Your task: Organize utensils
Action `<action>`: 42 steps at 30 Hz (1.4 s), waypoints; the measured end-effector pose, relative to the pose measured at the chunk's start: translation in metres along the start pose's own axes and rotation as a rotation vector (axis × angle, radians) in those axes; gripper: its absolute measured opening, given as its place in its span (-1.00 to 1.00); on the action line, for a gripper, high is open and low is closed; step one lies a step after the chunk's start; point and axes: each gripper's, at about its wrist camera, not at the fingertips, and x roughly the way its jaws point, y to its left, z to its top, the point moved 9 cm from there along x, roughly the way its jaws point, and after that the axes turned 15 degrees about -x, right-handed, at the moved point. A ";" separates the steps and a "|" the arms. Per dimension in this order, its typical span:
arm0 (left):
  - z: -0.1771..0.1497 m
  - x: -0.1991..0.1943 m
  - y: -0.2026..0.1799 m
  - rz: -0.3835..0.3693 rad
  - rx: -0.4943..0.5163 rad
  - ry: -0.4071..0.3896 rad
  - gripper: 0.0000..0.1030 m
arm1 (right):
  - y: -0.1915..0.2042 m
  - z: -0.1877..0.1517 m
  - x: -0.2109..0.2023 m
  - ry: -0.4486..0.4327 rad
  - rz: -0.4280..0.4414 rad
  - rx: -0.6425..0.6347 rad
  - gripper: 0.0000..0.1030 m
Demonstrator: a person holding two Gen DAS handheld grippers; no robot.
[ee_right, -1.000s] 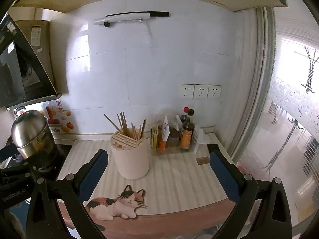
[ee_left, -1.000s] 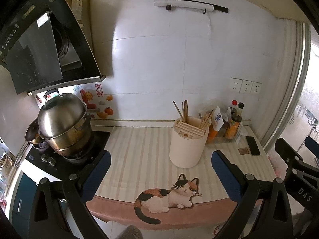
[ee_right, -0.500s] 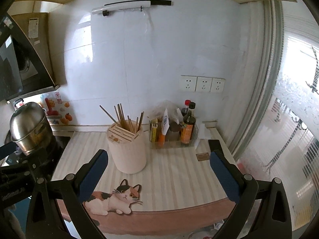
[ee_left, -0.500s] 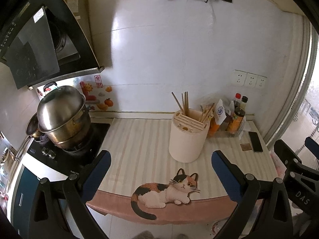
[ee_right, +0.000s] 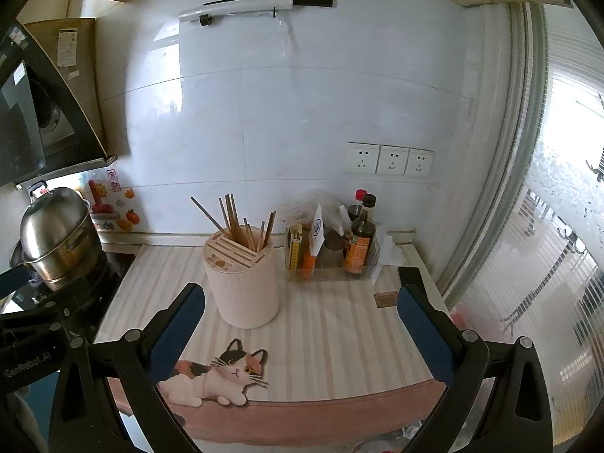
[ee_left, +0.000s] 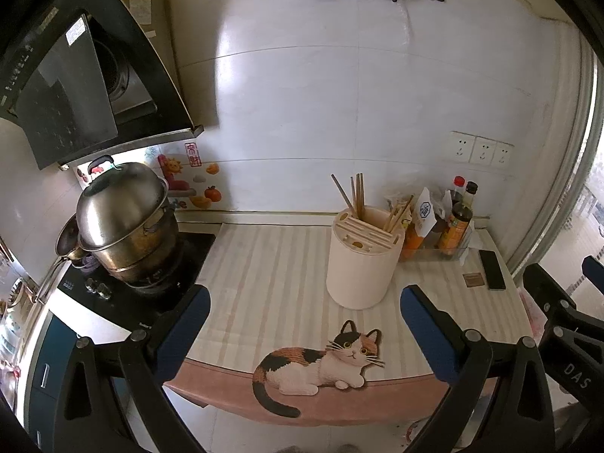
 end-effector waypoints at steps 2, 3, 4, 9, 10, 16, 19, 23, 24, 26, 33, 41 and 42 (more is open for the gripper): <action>0.000 0.001 0.001 0.007 0.004 -0.003 1.00 | 0.000 0.000 0.001 0.000 0.003 0.000 1.00; 0.000 0.001 0.001 0.011 0.005 -0.003 1.00 | 0.000 0.000 0.001 0.001 0.005 -0.001 1.00; 0.000 0.002 0.001 0.014 0.006 -0.003 1.00 | 0.001 0.000 0.002 0.002 0.006 -0.002 1.00; -0.002 0.003 0.002 0.023 0.008 -0.003 1.00 | 0.001 0.000 0.003 0.002 0.011 -0.005 1.00; -0.002 0.003 0.002 0.022 0.008 -0.003 1.00 | 0.002 0.000 0.004 0.002 0.013 -0.006 1.00; -0.002 0.003 0.002 0.023 0.009 -0.002 1.00 | 0.004 -0.001 0.007 0.009 0.017 -0.015 1.00; -0.001 0.004 0.002 0.024 0.010 -0.005 1.00 | 0.005 -0.002 0.008 0.012 0.019 -0.018 1.00; -0.001 0.004 0.002 0.023 0.009 -0.005 1.00 | 0.005 -0.001 0.008 0.011 0.020 -0.019 1.00; -0.001 0.005 0.002 0.022 0.008 -0.004 1.00 | 0.005 -0.001 0.008 0.011 0.019 -0.020 1.00; -0.001 0.004 0.002 0.022 0.009 -0.005 1.00 | 0.006 -0.001 0.008 0.011 0.021 -0.020 1.00; -0.001 0.004 0.002 0.022 0.011 -0.006 1.00 | 0.006 -0.001 0.010 0.015 0.028 -0.019 1.00; -0.001 0.004 0.002 0.020 0.012 -0.005 1.00 | 0.005 -0.001 0.012 0.017 0.029 -0.020 1.00; -0.001 0.004 0.002 0.021 0.012 -0.005 1.00 | 0.005 -0.001 0.011 0.016 0.030 -0.019 1.00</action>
